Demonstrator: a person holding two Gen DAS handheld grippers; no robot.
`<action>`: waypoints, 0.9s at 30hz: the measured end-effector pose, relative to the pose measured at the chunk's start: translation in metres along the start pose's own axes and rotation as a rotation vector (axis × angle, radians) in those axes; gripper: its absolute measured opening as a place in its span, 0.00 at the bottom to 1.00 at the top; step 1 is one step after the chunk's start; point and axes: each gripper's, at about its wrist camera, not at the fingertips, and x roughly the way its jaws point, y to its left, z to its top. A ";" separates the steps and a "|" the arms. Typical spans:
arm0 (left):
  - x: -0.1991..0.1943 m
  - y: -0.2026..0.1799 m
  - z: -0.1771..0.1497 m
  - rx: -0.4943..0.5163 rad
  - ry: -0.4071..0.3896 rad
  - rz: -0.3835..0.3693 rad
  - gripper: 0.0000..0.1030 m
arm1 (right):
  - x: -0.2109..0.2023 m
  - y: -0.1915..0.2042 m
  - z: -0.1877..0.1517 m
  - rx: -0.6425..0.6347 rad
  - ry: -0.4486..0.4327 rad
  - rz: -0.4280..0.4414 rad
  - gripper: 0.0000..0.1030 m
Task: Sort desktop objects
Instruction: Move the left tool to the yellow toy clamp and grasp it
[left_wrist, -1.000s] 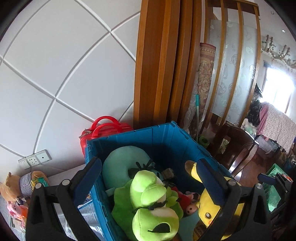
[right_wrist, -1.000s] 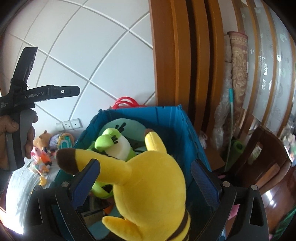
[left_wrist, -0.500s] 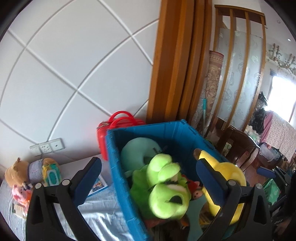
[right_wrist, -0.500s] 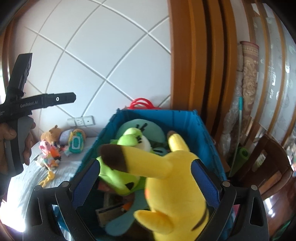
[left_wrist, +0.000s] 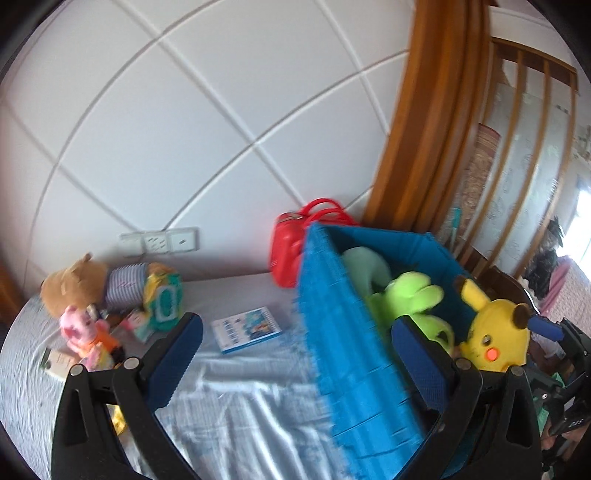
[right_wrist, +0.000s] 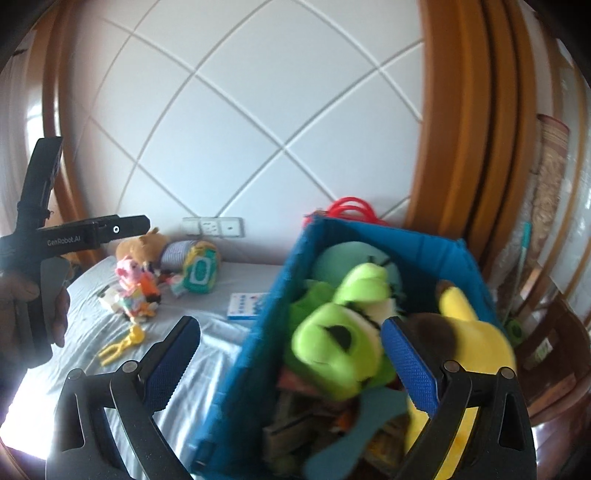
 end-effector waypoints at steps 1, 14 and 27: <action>-0.002 0.011 -0.003 -0.010 0.004 0.009 1.00 | 0.003 0.011 0.001 -0.008 0.004 0.008 0.97; -0.028 0.167 -0.068 -0.127 0.087 0.095 1.00 | 0.054 0.155 0.012 -0.106 0.069 0.111 0.97; 0.028 0.303 -0.182 -0.114 0.231 0.094 1.00 | 0.098 0.253 -0.019 -0.130 0.202 0.109 0.97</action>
